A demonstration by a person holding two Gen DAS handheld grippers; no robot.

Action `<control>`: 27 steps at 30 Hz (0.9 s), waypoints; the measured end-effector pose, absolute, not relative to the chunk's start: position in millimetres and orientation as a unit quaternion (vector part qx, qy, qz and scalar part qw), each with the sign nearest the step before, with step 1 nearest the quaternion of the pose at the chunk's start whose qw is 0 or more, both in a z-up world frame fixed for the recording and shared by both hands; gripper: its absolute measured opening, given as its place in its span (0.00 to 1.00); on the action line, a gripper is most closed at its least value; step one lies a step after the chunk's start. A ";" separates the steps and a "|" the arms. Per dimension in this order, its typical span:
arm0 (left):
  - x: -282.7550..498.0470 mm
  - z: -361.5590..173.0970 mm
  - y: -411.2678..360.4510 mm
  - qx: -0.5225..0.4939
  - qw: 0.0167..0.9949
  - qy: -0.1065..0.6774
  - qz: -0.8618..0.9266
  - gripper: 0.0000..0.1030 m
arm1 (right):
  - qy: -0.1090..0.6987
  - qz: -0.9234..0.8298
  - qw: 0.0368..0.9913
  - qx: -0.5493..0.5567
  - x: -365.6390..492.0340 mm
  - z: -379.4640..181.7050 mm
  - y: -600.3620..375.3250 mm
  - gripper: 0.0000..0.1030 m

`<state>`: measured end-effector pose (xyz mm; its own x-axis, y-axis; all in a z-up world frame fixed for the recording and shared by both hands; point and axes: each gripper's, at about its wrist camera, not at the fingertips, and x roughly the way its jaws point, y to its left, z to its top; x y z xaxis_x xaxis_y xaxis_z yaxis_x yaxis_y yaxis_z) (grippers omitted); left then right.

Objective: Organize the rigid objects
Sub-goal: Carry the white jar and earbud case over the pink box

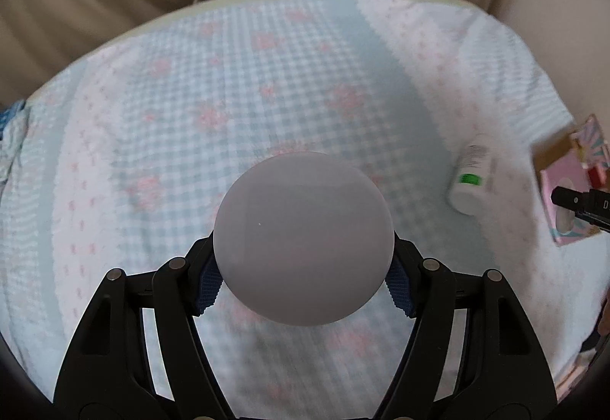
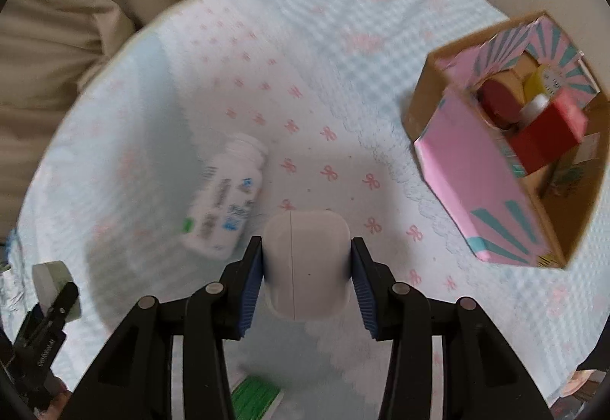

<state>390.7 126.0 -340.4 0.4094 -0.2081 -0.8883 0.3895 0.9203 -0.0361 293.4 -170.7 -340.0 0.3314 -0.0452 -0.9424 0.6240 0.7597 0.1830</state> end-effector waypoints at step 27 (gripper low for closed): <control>201.0 -162.7 -35.2 0.046 0.856 0.473 -0.203 0.66 | 0.493 -0.131 0.834 0.211 135.9 -173.9 -299.4 0.40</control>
